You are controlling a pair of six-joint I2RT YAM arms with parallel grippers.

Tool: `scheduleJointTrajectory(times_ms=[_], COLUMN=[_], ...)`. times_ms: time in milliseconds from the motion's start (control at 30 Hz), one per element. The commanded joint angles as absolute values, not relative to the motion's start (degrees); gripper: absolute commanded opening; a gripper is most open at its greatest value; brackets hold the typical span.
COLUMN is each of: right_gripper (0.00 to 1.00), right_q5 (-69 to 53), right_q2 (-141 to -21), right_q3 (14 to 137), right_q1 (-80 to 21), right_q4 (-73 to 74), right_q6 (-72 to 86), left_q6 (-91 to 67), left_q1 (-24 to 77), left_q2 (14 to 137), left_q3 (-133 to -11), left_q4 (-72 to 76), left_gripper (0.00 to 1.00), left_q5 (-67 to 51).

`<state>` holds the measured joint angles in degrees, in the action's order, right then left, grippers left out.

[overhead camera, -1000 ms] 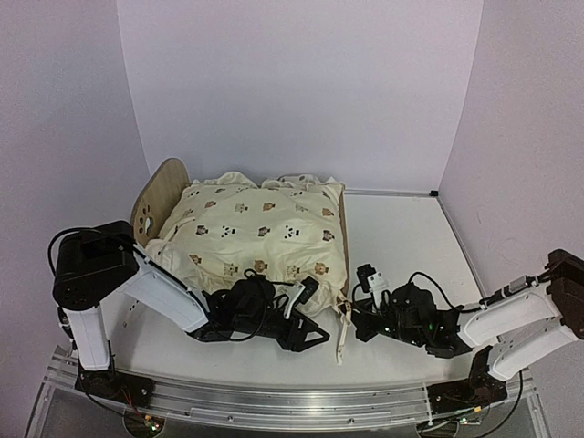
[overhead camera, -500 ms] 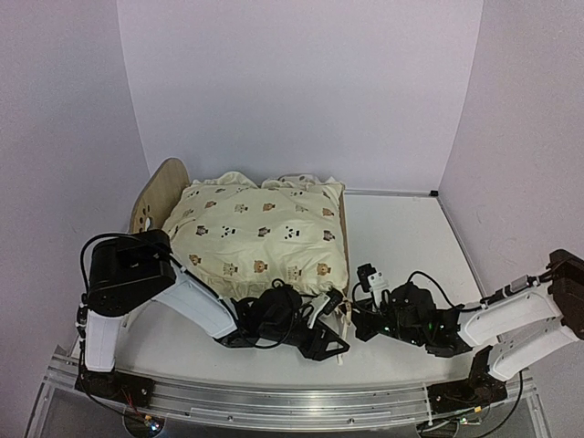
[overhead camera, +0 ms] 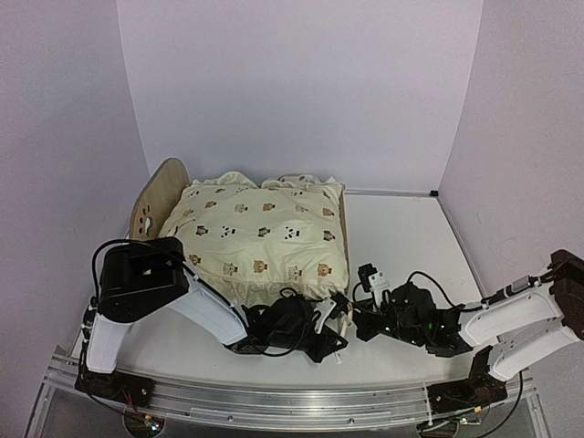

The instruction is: Set up the pet bed

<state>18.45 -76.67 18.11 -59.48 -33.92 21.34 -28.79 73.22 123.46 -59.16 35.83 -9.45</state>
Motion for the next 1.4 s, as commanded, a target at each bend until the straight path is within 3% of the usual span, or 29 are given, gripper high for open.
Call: scheduleJointTrajectory(times_ms=[0, 300, 733, 1133, 1300, 1367], right_gripper=[0.00, 0.00, 0.00, 0.00, 0.00, 0.00], right_q5=[24.01, 25.28, 32.34, 36.29, 30.69, 27.41], right_q2=[-72.02, -67.08, -79.41, -86.00, -89.13, -89.88], right_q3=[20.01, 31.03, 60.49, 71.70, 73.06, 74.45], right_q1=[-59.30, -59.31, -53.84, -43.44, -40.76, -40.69], right_q4=[-30.20, -19.39, -5.27, 1.99, 4.87, 6.92], right_q6=[22.12, 15.59, 4.91, 7.75, 10.55, 10.55], left_q6=[-30.47, -31.87, -32.86, -36.44, -36.25, -35.74], left_q1=[73.71, 73.78, 75.31, 80.84, 80.84, 80.86], left_q2=[115.42, 116.19, 116.11, 117.24, 116.21, 114.67], left_q3=[-52.86, -50.87, -48.27, -47.20, -48.24, -48.47], left_q4=[35.49, 36.82, 34.42, 27.06, 24.03, 22.54], left_gripper=[0.00, 0.00, 0.00, 0.00, 0.00, 0.05], left_q5=[-1.43, -2.31, -0.67, 3.98, 4.40, 4.67])
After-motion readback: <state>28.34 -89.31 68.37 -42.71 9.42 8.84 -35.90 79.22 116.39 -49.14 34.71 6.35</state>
